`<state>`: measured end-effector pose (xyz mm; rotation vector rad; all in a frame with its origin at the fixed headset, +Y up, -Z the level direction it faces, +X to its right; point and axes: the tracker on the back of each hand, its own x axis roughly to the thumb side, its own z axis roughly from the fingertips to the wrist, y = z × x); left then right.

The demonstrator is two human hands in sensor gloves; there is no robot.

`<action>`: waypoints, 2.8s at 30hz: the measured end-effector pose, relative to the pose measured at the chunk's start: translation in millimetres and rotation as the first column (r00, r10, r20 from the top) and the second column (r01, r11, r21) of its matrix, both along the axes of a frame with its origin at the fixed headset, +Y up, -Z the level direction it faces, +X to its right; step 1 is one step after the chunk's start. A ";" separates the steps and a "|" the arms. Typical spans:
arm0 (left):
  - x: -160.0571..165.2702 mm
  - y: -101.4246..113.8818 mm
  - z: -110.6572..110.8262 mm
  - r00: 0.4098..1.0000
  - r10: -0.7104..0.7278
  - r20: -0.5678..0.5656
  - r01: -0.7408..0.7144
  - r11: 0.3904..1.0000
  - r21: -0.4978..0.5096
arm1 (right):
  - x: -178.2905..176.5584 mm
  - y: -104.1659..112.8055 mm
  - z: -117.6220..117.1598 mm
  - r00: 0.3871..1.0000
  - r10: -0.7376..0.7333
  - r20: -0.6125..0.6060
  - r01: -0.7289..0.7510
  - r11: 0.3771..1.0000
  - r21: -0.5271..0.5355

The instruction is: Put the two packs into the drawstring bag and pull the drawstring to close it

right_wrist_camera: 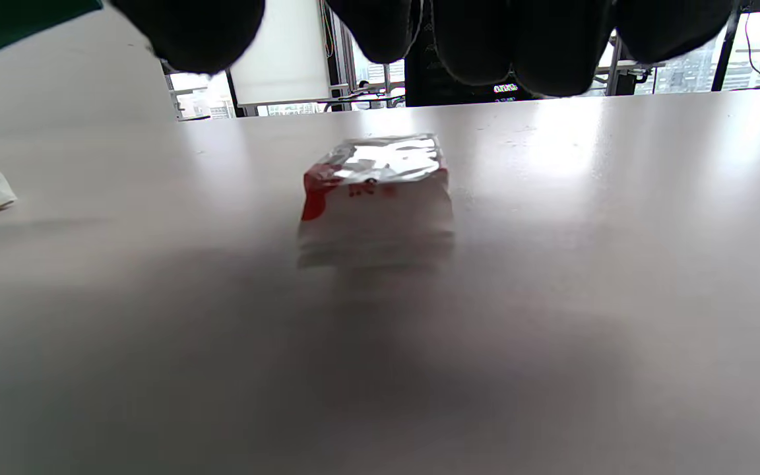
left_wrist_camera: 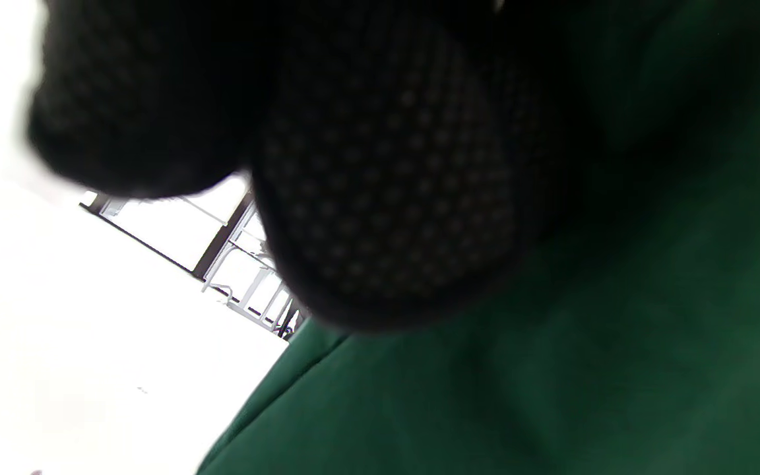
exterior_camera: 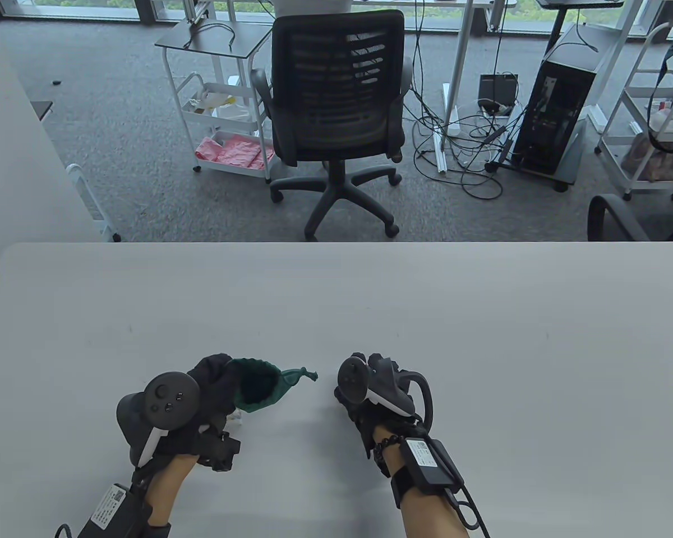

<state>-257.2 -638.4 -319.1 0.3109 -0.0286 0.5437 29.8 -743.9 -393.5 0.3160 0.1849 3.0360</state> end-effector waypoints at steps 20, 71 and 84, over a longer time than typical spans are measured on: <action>-7.2 -0.2 -0.1 0.999 0.037 -0.015 -0.037 0.999 -0.008 | -13.0 -22.1 5.2 0.974 0.218 0.055 -0.219 0.976 0.012; 39.7 -19.7 2.1 0.987 -0.046 0.157 0.058 0.995 -0.075 | 25.5 131.9 102.5 0.735 -0.614 -0.288 0.661 0.744 0.098; 51.9 -16.1 9.7 0.971 -0.124 0.206 0.132 0.991 -0.025 | -0.9 121.1 108.7 0.805 -0.501 -0.317 0.551 0.829 0.090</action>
